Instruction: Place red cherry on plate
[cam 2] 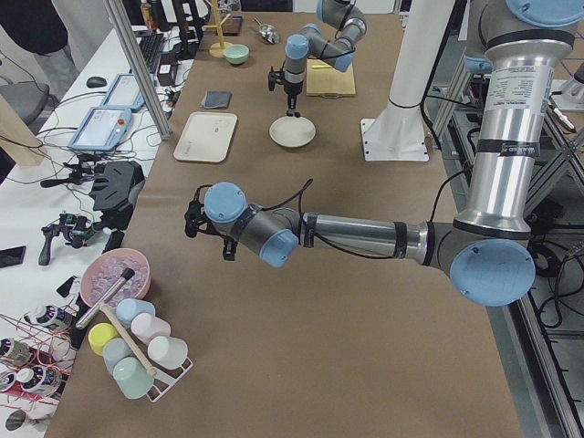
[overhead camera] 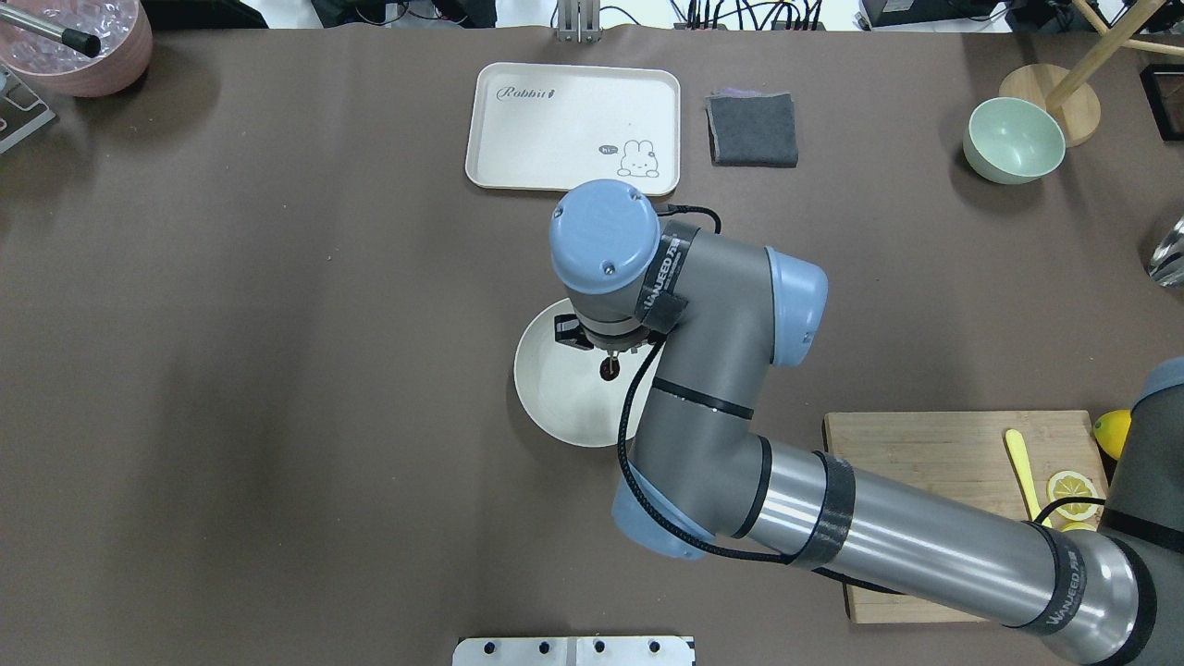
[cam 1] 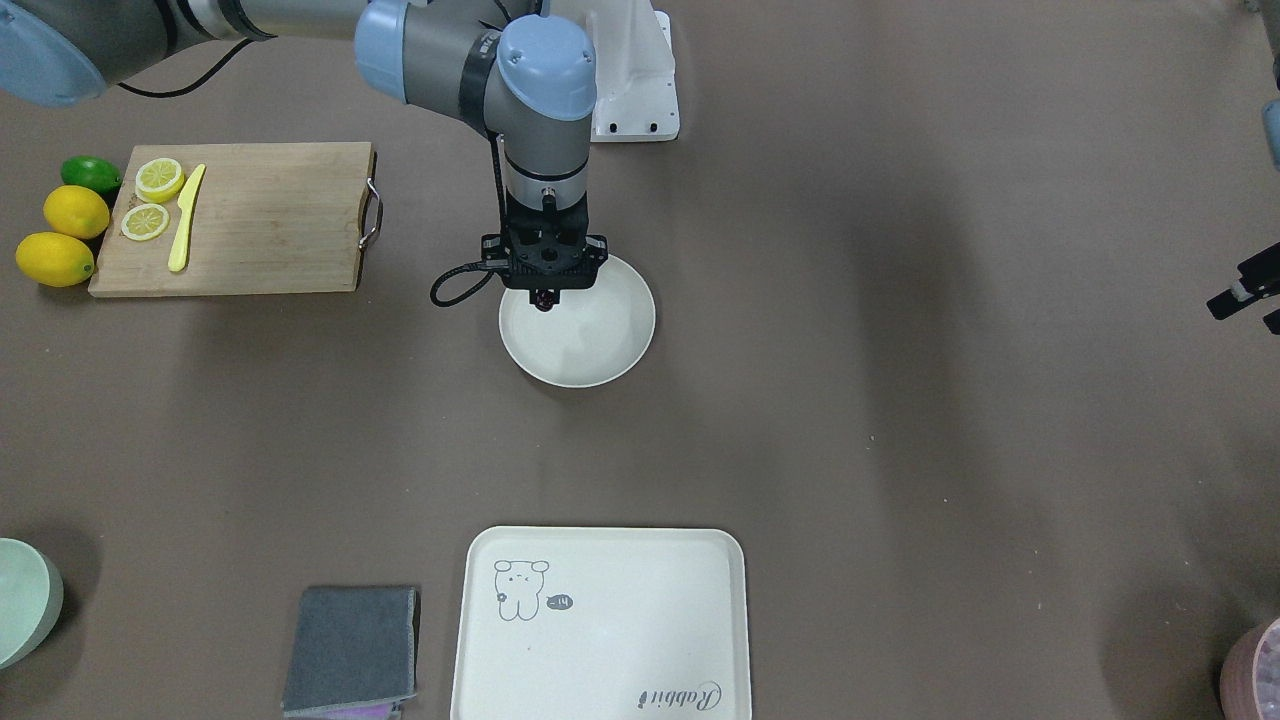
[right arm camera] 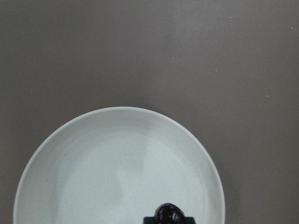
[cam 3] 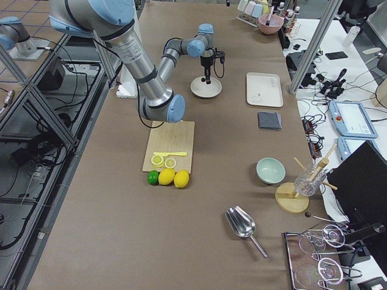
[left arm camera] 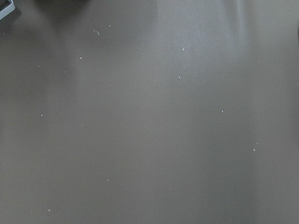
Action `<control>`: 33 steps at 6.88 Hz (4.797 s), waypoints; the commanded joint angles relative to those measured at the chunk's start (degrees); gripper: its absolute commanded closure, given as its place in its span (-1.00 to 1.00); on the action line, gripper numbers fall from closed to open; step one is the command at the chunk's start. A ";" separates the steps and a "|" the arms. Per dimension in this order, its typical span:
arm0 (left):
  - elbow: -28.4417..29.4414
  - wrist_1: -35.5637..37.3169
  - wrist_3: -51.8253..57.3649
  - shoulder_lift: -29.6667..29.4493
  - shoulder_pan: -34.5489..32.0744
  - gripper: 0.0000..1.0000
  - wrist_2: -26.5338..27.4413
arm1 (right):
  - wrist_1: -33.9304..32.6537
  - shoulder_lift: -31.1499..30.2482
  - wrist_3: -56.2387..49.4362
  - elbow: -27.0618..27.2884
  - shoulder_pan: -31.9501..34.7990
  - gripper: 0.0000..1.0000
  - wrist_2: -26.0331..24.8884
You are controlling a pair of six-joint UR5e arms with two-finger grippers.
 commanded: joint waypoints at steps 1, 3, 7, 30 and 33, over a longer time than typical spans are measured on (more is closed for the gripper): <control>-0.72 -0.08 0.00 0.27 -0.12 -0.98 0.05 | 2.45 -0.76 1.58 -1.12 -3.66 1.00 -2.72; -0.72 0.01 0.09 0.36 -0.12 -0.98 0.05 | 2.53 -1.11 3.06 -0.68 -5.77 1.00 -5.36; -0.81 0.01 0.09 0.80 -0.20 -0.98 -0.39 | 5.23 -3.21 5.98 -1.12 -9.56 1.00 -9.33; -0.55 0.19 -8.17 0.80 0.32 -0.98 -4.17 | -7.92 -14.34 -23.03 20.49 31.49 -0.99 23.67; -2.57 -0.43 -6.77 0.54 4.42 -0.98 -4.00 | -7.84 -27.53 -42.57 20.50 45.32 -0.99 29.85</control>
